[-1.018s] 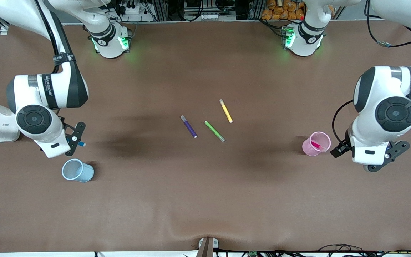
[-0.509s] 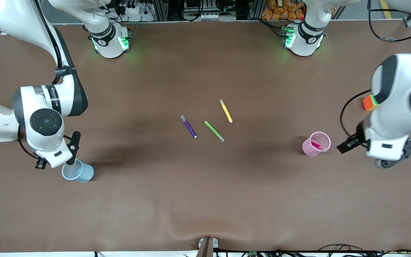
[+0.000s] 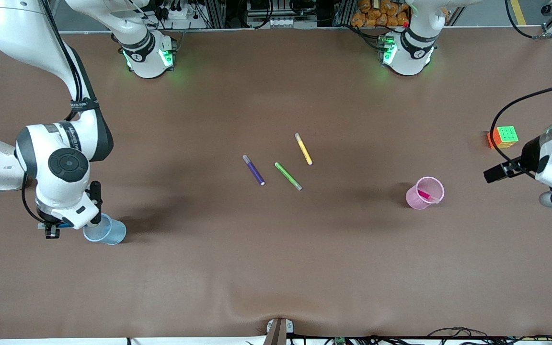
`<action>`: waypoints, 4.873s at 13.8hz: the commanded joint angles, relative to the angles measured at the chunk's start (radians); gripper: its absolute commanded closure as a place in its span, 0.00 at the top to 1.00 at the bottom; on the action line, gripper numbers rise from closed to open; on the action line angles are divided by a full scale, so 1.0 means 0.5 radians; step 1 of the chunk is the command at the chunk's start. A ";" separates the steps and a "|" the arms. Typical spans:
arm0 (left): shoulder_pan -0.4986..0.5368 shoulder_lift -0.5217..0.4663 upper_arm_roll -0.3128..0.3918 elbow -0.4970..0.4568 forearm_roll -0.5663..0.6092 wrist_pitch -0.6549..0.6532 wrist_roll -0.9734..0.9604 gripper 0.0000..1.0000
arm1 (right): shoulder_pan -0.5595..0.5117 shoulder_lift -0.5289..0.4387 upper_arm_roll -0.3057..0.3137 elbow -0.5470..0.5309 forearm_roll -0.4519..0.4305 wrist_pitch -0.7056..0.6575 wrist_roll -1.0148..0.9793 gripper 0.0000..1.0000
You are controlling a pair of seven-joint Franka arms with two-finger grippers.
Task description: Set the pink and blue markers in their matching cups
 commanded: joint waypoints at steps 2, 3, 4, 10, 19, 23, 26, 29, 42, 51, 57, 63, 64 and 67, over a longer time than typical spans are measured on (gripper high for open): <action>0.093 -0.194 -0.015 -0.093 -0.114 -0.084 0.301 1.00 | -0.038 0.056 0.032 0.002 -0.066 0.092 -0.003 0.00; 0.115 -0.264 -0.015 -0.133 -0.154 -0.091 0.320 1.00 | -0.047 0.078 0.032 -0.001 -0.069 0.144 -0.003 0.00; 0.115 -0.316 -0.015 -0.173 -0.194 -0.094 0.345 1.00 | -0.050 0.102 0.032 0.002 -0.069 0.172 -0.003 0.00; 0.054 -0.549 0.037 -0.268 -0.197 -0.293 0.517 1.00 | -0.053 0.142 0.032 -0.032 -0.072 0.233 0.000 0.00; -0.066 -0.565 0.132 -0.324 -0.191 -0.272 0.520 1.00 | -0.075 0.152 0.032 -0.056 -0.069 0.280 0.049 1.00; -0.063 -0.593 0.114 -0.363 -0.191 -0.287 0.483 1.00 | -0.056 0.109 0.038 -0.047 -0.060 0.267 0.058 1.00; -0.066 -0.648 0.077 -0.428 -0.194 -0.275 0.474 1.00 | -0.050 0.023 0.047 -0.035 0.004 0.221 0.064 1.00; -0.063 -0.645 0.074 -0.398 -0.194 -0.275 0.474 1.00 | -0.041 -0.057 0.047 -0.032 0.408 0.017 0.071 1.00; -0.063 -0.528 0.074 -0.253 -0.173 -0.339 0.523 1.00 | -0.086 -0.648 0.019 0.048 1.470 -0.907 0.828 1.00; -0.057 -0.577 0.074 -0.259 -0.182 -0.367 0.520 1.00 | -0.148 -0.806 0.019 0.311 1.640 -1.224 1.822 1.00; -0.060 -0.553 0.074 -0.189 -0.188 -0.367 0.520 1.00 | -0.154 -0.839 -0.051 0.459 1.720 -1.386 1.835 1.00; -0.075 -0.544 0.074 -0.186 -0.194 -0.367 0.493 1.00 | -0.173 -0.901 -0.088 0.438 1.775 -1.558 2.147 1.00; -0.078 -0.547 0.074 -0.186 -0.194 -0.367 0.489 1.00 | -0.173 -0.907 -0.088 0.435 1.778 -1.561 2.151 1.00; -0.084 -0.541 0.071 -0.186 -0.194 -0.367 0.489 1.00 | -0.191 -0.907 -0.091 0.438 1.778 -1.577 2.148 1.00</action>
